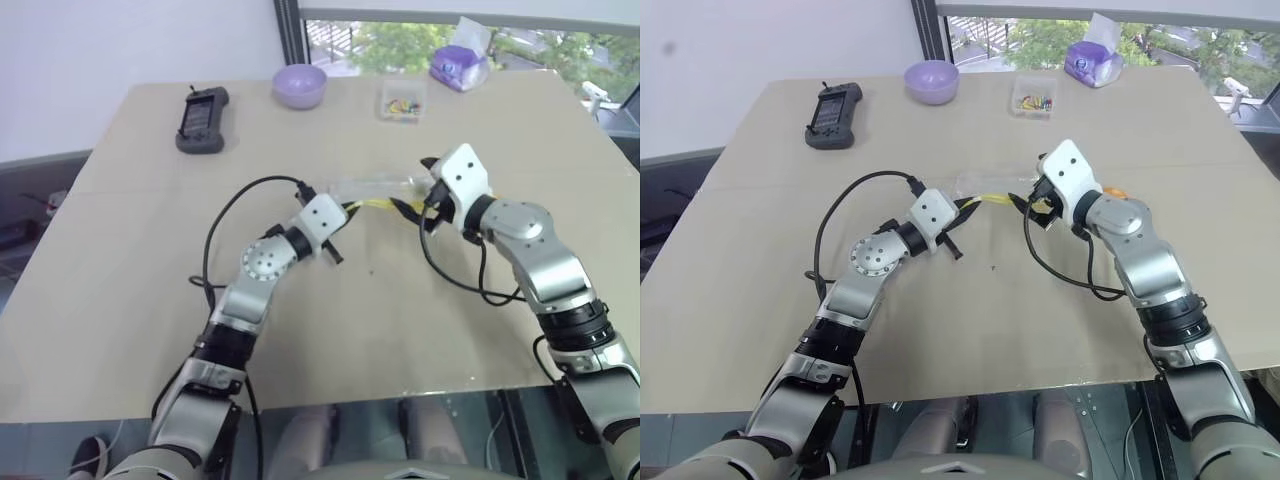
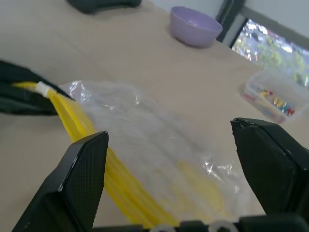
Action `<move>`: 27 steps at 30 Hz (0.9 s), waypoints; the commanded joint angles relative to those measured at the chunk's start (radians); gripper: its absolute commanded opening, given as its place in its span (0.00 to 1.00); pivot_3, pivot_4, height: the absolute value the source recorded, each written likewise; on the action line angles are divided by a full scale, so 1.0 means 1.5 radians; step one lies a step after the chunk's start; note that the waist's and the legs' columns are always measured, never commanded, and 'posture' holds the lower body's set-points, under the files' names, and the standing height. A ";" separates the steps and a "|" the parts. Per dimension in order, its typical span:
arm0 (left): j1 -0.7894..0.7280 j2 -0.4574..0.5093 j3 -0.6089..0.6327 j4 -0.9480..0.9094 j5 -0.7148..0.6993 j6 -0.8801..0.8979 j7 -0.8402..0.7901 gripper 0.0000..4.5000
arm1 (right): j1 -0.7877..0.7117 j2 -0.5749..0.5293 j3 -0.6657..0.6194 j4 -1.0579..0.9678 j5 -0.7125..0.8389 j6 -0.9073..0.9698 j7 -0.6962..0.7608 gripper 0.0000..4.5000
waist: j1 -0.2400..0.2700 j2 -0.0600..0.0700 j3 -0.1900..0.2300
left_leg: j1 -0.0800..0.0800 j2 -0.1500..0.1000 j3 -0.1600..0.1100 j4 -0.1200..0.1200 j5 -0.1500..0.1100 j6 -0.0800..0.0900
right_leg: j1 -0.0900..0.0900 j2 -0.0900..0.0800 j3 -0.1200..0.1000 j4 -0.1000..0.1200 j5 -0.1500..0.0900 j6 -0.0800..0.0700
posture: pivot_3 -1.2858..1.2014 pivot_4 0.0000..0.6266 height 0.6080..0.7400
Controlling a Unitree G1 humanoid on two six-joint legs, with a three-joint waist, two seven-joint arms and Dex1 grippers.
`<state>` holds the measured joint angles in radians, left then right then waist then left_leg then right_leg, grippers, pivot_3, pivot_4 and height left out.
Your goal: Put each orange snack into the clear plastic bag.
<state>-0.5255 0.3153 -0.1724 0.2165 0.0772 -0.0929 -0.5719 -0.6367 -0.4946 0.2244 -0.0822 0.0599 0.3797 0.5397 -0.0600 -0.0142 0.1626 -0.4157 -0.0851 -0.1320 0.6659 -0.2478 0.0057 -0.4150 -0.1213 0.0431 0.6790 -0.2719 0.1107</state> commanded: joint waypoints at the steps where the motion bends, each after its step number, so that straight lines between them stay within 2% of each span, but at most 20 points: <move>1: -0.011 0.001 0.000 -0.017 -0.001 -0.005 0.000 0.00 | -0.011 0.010 -0.005 -0.030 -0.026 -0.056 -0.006 0.98 | 0.001 0.000 0.000 | 0.000 0.000 0.000 0.000 0.000 0.000 | 0.000 0.000 0.000 0.000 0.000 0.000 | 0.52 0.24 1.00; 18: -0.005 0.000 -0.003 -0.022 -0.001 -0.001 -0.001 0.00 | -0.013 0.016 0.028 -0.012 -0.107 -0.121 0.047 0.98 | 0.012 0.000 0.000 | 0.000 0.000 0.000 0.000 0.000 0.000 | 0.000 0.000 0.000 0.000 0.000 0.000 | 0.52 0.24 1.00; 27: -0.005 0.001 -0.003 -0.021 -0.001 -0.001 -0.002 0.00 | -0.033 0.026 0.004 0.035 -0.162 -0.049 0.000 0.98 | 0.012 0.000 0.000 | 0.000 0.000 0.000 0.000 0.000 0.000 | 0.000 0.000 0.000 0.000 0.000 0.000 | 0.52 0.24 1.00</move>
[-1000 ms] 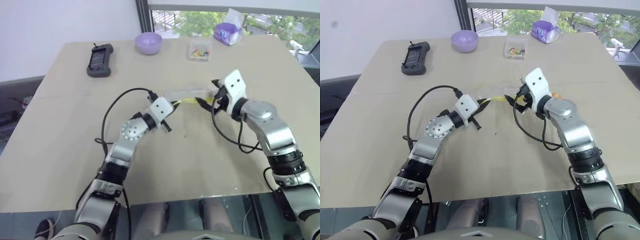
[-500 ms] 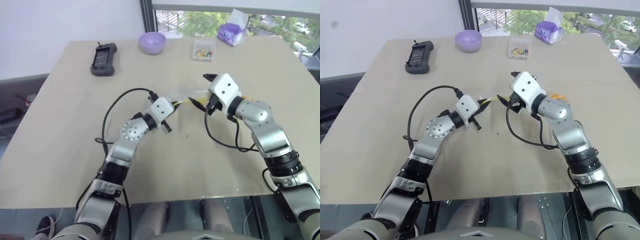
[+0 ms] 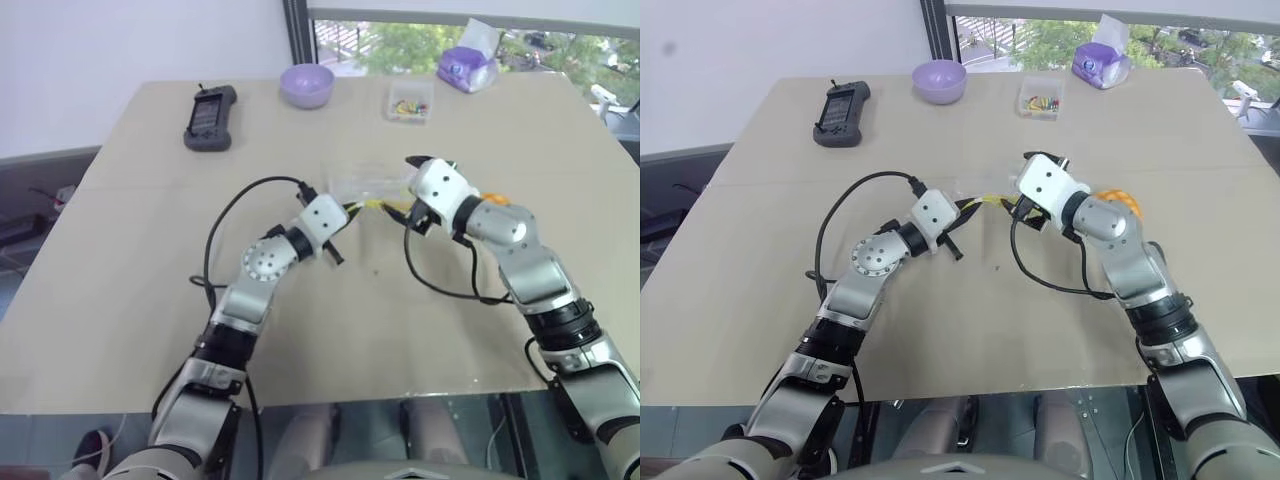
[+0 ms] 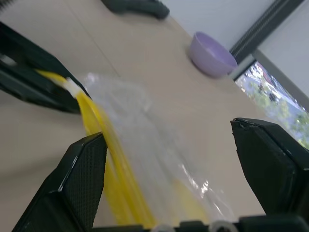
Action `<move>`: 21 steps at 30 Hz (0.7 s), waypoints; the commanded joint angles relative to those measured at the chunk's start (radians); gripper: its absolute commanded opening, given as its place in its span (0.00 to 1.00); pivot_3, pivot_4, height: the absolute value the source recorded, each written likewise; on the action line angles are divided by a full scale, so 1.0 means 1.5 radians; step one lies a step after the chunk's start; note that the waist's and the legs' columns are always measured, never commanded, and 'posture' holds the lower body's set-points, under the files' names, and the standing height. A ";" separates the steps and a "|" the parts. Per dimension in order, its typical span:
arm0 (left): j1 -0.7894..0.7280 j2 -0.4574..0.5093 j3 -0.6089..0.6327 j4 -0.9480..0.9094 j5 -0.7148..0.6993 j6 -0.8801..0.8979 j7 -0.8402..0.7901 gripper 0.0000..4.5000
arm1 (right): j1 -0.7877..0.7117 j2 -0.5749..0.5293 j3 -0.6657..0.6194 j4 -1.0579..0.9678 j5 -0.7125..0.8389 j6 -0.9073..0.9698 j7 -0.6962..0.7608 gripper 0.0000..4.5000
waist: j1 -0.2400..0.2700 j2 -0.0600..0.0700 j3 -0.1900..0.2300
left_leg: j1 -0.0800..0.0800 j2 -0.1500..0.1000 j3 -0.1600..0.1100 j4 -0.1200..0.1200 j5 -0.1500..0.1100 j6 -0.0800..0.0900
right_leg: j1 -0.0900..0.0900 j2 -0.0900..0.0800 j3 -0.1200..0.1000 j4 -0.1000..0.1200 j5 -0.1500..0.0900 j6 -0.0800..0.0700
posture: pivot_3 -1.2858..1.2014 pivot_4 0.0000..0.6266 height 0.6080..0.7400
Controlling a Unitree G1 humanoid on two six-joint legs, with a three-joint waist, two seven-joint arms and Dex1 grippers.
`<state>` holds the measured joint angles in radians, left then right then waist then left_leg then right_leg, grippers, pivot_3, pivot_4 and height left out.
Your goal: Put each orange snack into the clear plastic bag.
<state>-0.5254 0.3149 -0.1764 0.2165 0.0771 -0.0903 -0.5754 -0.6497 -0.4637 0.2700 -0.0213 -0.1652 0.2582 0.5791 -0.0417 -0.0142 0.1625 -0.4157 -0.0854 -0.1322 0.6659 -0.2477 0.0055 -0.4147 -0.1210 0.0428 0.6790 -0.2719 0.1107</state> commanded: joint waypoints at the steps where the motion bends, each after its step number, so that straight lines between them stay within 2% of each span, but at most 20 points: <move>1: -0.005 0.001 -0.001 -0.021 -0.001 -0.004 0.000 0.00 | -0.030 0.009 -0.031 -0.001 -0.016 0.045 -0.033 0.98 | 0.000 0.000 0.000 | 0.000 0.000 0.000 0.000 0.000 0.000 | 0.000 0.000 0.000 0.000 0.000 0.000 | 0.52 0.24 1.00; 5: -0.004 0.001 -0.002 -0.021 -0.001 -0.005 -0.001 0.00 | -0.047 0.009 -0.026 0.021 -0.063 0.105 -0.070 0.98 | 0.000 0.000 0.000 | 0.000 0.000 0.000 0.000 0.000 0.000 | 0.000 0.000 0.000 0.000 0.000 0.000 | 0.52 0.24 1.00; 7: -0.005 0.001 -0.002 -0.020 -0.001 -0.005 -0.001 0.00 | -0.060 0.044 -0.075 0.042 -0.057 0.181 -0.131 0.98 | 0.000 0.000 0.000 | 0.000 0.000 0.000 0.000 0.000 0.000 | 0.000 0.000 0.000 0.000 0.000 0.000 | 0.52 0.24 1.00; 10: -0.006 0.001 -0.002 -0.018 0.000 -0.006 -0.001 0.00 | -0.075 0.056 -0.108 0.060 -0.068 0.220 -0.183 0.98 | 0.000 0.000 0.000 | 0.000 0.000 0.000 0.000 0.000 0.000 | 0.000 0.000 0.000 0.000 0.000 0.000 | 0.52 0.24 1.00; 16: -0.003 0.003 -0.005 -0.021 -0.001 -0.004 0.000 0.00 | -0.126 0.215 -0.339 0.040 0.112 0.403 -0.271 0.98 | -0.004 0.000 0.000 | 0.000 0.001 0.000 0.000 0.000 0.000 | 0.000 0.000 0.001 0.000 0.000 0.000 | 0.52 0.24 1.00; 19: -0.002 0.003 -0.006 -0.021 -0.002 -0.004 0.000 0.00 | -0.138 0.234 -0.364 0.025 0.140 0.434 -0.286 0.98 | -0.002 0.000 0.000 | 0.000 0.001 0.000 -0.001 0.000 0.000 | 0.000 0.000 0.000 0.001 0.000 0.000 | 0.52 0.24 1.00; 21: -0.003 0.003 -0.006 -0.020 -0.002 -0.004 0.001 0.00 | -0.135 0.218 -0.337 0.014 0.147 0.431 -0.265 0.98 | -0.001 0.000 0.000 | 0.000 0.001 0.000 0.000 0.000 0.000 | 0.000 0.000 0.001 0.000 0.000 0.000 | 0.52 0.24 1.00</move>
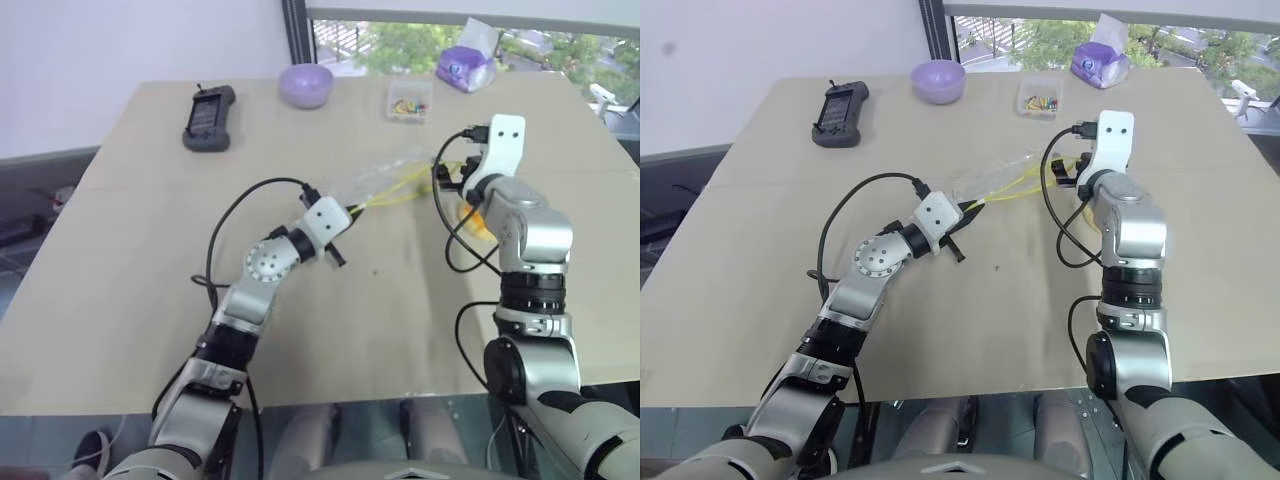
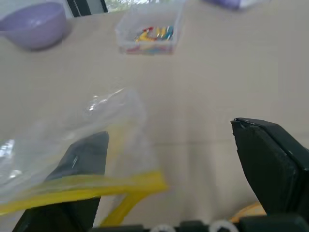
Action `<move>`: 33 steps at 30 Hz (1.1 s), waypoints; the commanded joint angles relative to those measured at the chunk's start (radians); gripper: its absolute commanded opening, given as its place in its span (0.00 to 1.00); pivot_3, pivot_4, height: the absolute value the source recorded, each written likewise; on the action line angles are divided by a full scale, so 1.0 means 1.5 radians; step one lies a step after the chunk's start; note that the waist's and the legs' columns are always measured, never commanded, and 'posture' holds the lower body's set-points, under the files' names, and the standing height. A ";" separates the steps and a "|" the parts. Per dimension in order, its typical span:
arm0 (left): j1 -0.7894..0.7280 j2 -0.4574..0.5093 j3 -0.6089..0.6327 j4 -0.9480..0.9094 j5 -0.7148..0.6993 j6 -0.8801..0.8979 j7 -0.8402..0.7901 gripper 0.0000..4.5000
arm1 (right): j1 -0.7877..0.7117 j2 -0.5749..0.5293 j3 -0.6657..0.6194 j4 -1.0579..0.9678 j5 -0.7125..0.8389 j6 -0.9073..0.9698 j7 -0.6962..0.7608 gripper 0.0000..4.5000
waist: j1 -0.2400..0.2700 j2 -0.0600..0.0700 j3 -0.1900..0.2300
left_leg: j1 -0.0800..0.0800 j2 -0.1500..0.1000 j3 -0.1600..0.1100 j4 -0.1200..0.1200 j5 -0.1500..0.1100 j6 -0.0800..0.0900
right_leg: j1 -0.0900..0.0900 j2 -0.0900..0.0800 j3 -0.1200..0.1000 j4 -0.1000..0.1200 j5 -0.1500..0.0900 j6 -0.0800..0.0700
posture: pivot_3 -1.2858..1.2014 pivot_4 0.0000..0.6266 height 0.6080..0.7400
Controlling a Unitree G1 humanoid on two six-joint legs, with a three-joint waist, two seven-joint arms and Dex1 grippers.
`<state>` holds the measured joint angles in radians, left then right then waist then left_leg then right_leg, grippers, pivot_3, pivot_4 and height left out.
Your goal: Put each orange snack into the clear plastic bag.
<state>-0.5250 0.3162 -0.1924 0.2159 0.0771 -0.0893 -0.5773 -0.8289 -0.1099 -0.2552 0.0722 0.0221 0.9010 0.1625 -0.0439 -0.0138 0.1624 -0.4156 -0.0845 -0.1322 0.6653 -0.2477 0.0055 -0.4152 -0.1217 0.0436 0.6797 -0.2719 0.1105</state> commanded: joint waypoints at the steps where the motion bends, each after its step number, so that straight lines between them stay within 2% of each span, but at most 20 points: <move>1: -0.003 0.002 0.004 -0.020 -0.002 -0.005 0.002 0.00 | -0.013 -0.028 0.029 -0.054 0.024 0.001 0.024 0.98 | 0.000 0.000 0.000 | 0.000 0.000 0.000 0.000 0.000 0.000 | 0.000 0.000 0.000 0.000 0.000 0.000 | 0.52 0.24 1.00; 4: -0.004 0.002 0.005 -0.020 -0.002 -0.005 0.004 0.00 | 0.024 -0.103 0.135 -0.095 0.020 -0.002 0.122 0.98 | 0.000 0.000 0.000 | 0.000 0.000 0.000 0.000 0.000 0.000 | 0.000 0.000 0.000 0.000 0.000 0.000 | 0.52 0.24 1.00; 9: -0.004 0.002 0.006 -0.021 -0.001 -0.004 0.007 0.00 | 0.077 -0.228 0.249 -0.182 0.035 -0.028 0.258 0.98 | -0.001 0.000 0.000 | 0.000 -0.001 0.000 0.000 0.000 0.000 | 0.000 0.000 0.000 0.000 0.000 0.000 | 0.52 0.24 1.00; 16: -0.007 0.004 0.007 -0.018 0.003 -0.001 0.016 0.00 | 0.100 -0.324 0.211 -0.237 0.096 0.004 0.334 0.98 | 0.002 0.000 0.000 | 0.000 -0.001 0.000 0.000 0.000 0.000 | 0.000 0.000 0.000 -0.001 0.000 0.000 | 0.52 0.24 1.00; 25: -0.008 0.003 0.005 -0.017 0.003 0.004 0.025 0.00 | 0.119 -0.434 0.143 -0.254 0.146 -0.001 0.385 0.98 | 0.004 0.000 0.000 | 0.000 -0.001 0.000 0.000 0.000 0.000 | 0.001 0.000 -0.001 -0.001 0.000 0.000 | 0.52 0.24 1.00; 30: -0.010 0.001 0.004 -0.013 0.004 0.003 0.027 0.00 | 0.147 -0.479 0.145 -0.196 0.113 0.000 0.357 0.98 | 0.008 0.000 0.000 | 0.000 -0.001 0.000 0.001 0.000 0.001 | 0.001 -0.001 -0.001 -0.001 0.000 0.000 | 0.52 0.24 1.00; 33: -0.012 0.001 0.004 -0.011 0.004 0.002 0.029 0.00 | 0.157 -0.498 0.220 -0.174 0.036 -0.078 0.338 0.98 | 0.006 0.000 0.000 | 0.000 -0.001 0.000 0.001 0.000 0.001 | 0.001 -0.001 -0.001 -0.001 0.000 0.000 | 0.52 0.24 1.00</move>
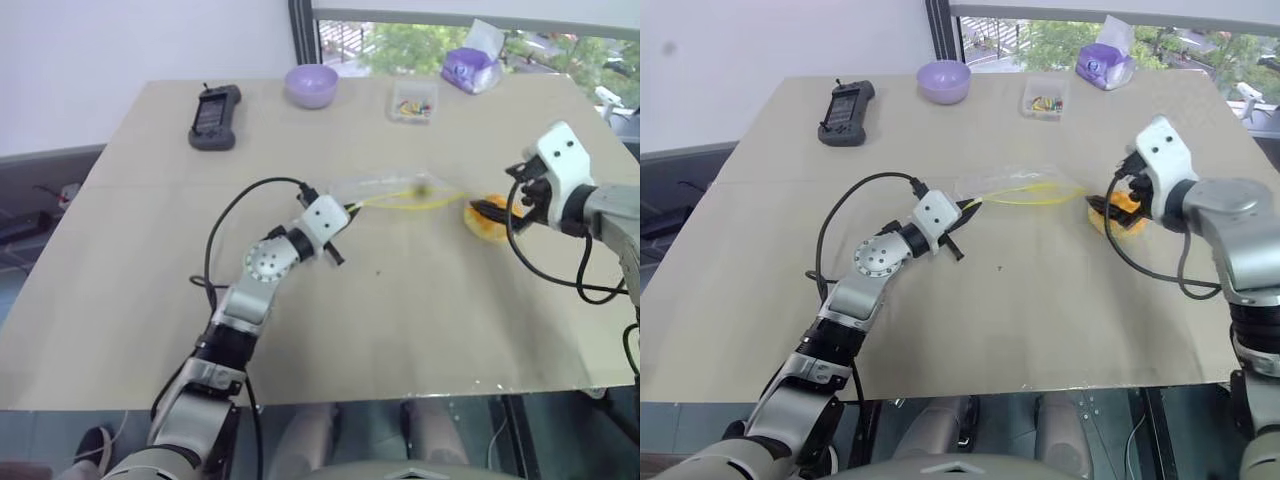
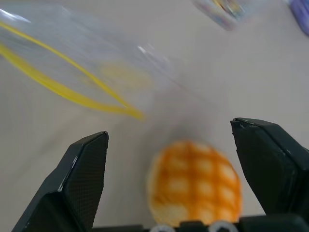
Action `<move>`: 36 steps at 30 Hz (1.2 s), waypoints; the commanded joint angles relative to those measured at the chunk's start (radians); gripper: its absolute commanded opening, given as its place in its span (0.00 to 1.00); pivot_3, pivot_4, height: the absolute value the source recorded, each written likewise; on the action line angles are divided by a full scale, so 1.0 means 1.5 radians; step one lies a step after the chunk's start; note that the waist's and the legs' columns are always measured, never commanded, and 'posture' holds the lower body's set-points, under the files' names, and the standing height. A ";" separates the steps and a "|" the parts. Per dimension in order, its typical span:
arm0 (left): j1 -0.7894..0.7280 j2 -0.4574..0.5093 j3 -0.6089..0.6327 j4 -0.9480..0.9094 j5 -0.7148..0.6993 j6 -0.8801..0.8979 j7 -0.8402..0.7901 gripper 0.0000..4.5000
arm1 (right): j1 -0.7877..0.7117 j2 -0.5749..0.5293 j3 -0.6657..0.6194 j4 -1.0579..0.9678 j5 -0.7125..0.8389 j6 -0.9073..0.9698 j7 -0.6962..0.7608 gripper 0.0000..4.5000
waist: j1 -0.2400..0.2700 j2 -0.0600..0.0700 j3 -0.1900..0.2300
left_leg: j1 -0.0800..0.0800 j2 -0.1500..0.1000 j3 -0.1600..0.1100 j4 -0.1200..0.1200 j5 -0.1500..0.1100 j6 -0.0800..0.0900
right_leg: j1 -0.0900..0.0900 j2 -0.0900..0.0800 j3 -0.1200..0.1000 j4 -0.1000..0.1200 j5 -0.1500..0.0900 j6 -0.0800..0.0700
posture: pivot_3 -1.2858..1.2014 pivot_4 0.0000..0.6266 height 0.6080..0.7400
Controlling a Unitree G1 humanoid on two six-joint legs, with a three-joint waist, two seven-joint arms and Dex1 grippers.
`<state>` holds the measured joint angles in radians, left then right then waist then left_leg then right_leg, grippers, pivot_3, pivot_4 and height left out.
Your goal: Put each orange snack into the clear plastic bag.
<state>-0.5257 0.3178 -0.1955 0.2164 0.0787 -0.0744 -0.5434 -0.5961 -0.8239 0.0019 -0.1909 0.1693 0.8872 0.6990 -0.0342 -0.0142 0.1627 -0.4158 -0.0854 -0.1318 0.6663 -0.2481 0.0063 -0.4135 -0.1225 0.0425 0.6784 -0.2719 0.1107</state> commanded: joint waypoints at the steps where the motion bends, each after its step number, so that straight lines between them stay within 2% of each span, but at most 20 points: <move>1: -0.012 -0.001 0.005 -0.011 0.003 -0.008 0.007 0.00 | 0.003 -0.028 0.089 0.011 -0.102 -0.108 -0.025 0.98 | -0.002 0.000 0.000 | 0.000 0.000 0.000 0.000 0.000 0.000 | 0.000 0.000 0.000 0.000 0.000 0.000 | 0.52 0.24 1.00; 4: -0.013 -0.003 0.003 -0.011 0.004 -0.008 0.007 0.00 | -0.010 -0.020 0.170 0.041 -0.186 -0.208 -0.041 0.98 | -0.004 0.000 0.000 | 0.000 0.000 0.000 0.000 0.000 0.000 | 0.000 0.000 0.000 0.000 0.000 0.000 | 0.52 0.24 1.00; 8: -0.017 -0.003 0.004 -0.009 0.004 -0.009 0.007 0.00 | -0.039 0.028 0.202 0.076 -0.221 -0.253 -0.044 0.98 | -0.004 0.000 0.000 | 0.000 0.000 0.000 0.000 0.000 0.000 | 0.000 0.000 0.000 0.000 0.000 0.000 | 0.52 0.24 1.00; 17: -0.015 -0.001 0.007 -0.014 0.005 -0.008 0.010 0.00 | -0.037 0.089 0.188 0.087 -0.212 -0.248 -0.022 0.98 | -0.001 0.000 0.000 | 0.000 0.000 0.000 0.000 0.000 0.000 | 0.000 0.000 0.000 0.000 0.000 0.000 | 0.52 0.24 1.00; 24: -0.015 -0.003 0.006 -0.013 0.006 -0.008 0.010 0.00 | -0.025 0.074 0.179 0.072 -0.218 -0.241 -0.004 0.98 | -0.002 0.000 0.000 | 0.000 0.000 0.000 0.000 0.000 0.000 | 0.000 0.000 0.000 0.000 0.000 0.000 | 0.52 0.24 1.00; 29: -0.014 -0.005 0.006 -0.013 0.006 -0.009 0.011 0.00 | -0.017 0.035 0.121 0.106 -0.208 -0.210 -0.013 0.98 | 0.001 0.000 0.000 | 0.000 0.000 0.000 0.000 0.000 0.000 | 0.000 0.000 0.000 0.000 0.000 0.000 | 0.52 0.24 1.00; 36: -0.014 -0.007 0.004 -0.009 0.007 -0.010 0.010 0.00 | -0.032 0.120 -0.051 0.180 -0.080 -0.054 -0.053 0.98 | -0.003 0.000 0.000 | 0.000 0.000 0.000 0.000 0.000 0.000 | 0.000 0.001 0.000 0.000 0.000 0.000 | 0.52 0.24 1.00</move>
<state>-0.5365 0.3081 -0.1973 0.2191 0.0876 -0.0747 -0.5368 -0.6179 -0.6549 -0.0112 0.0781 0.0017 0.7415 0.6385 -0.0381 -0.0144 0.1627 -0.4156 -0.0852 -0.1321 0.6664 -0.2480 0.0061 -0.4133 -0.1218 0.0424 0.6784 -0.2718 0.1107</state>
